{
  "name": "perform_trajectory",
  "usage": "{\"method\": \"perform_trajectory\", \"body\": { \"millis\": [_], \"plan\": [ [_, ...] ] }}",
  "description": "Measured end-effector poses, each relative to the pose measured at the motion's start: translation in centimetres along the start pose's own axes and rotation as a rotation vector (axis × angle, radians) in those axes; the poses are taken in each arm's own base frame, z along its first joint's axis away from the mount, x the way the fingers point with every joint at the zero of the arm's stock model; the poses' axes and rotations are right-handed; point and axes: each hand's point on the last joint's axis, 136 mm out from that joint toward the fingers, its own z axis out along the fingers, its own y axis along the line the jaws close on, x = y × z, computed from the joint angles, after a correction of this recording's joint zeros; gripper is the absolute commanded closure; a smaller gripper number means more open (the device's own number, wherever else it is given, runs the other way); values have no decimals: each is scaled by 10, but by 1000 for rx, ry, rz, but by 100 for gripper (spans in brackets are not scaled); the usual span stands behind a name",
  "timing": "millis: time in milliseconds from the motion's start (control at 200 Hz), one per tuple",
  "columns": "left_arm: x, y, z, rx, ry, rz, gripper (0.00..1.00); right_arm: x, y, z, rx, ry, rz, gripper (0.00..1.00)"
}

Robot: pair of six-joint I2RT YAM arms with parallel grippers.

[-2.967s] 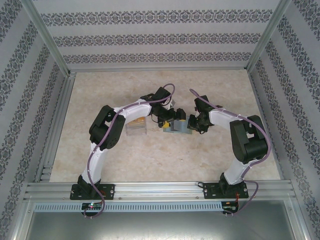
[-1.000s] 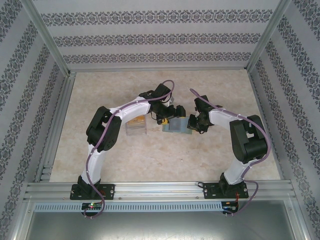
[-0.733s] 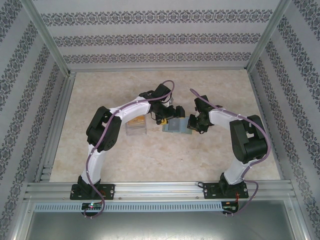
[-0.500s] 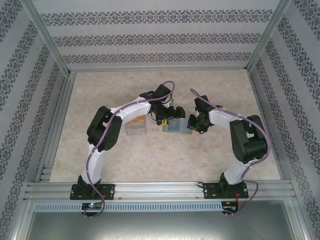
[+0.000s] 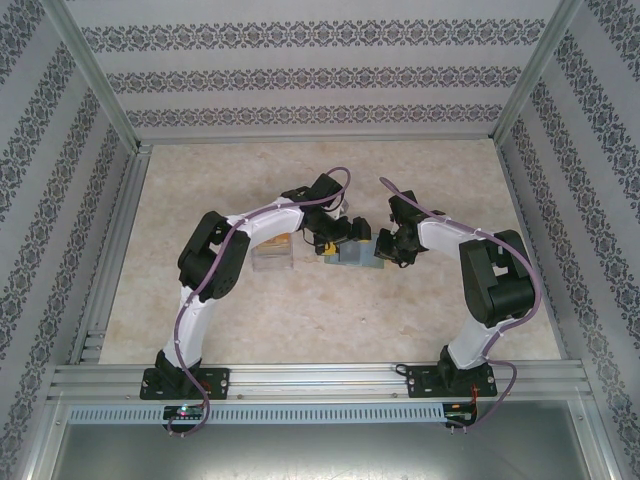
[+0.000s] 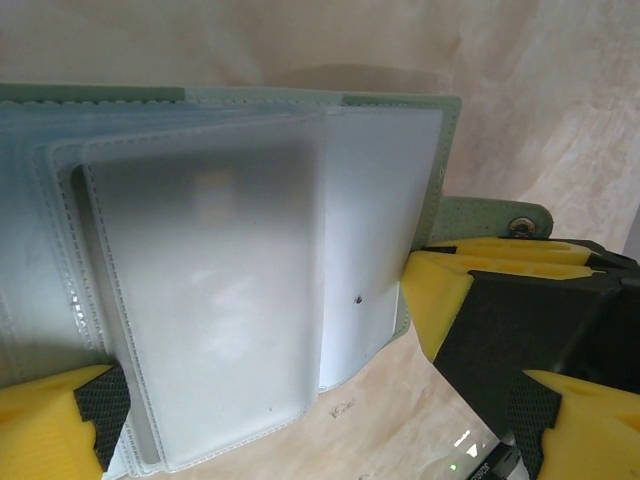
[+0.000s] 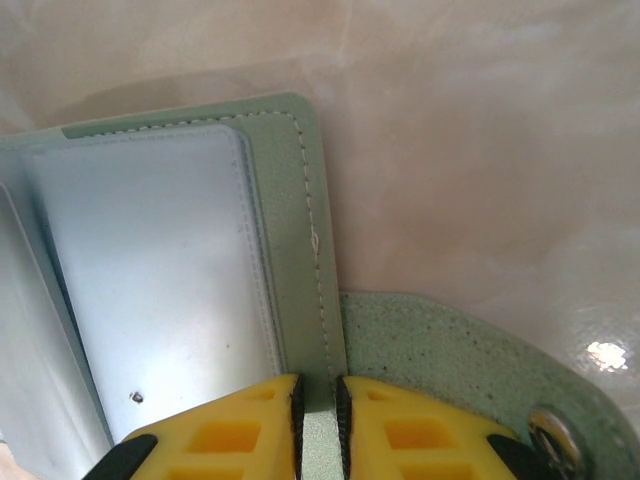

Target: Take the credit cards out of the card holder

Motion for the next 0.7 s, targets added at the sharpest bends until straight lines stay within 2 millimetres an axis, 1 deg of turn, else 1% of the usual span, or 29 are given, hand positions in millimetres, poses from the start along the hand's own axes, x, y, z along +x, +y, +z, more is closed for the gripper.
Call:
{"method": "perform_trajectory", "body": {
  "millis": [265, 700],
  "plan": [
    [-1, -9, 4, 72, 2, -21, 0, 0, 0, 0, 0, 1, -1, 80],
    [-6, -17, 5, 140, -7, -50, 0, 0, 0, 0, -2, -2, -2, 80]
  ]
}}
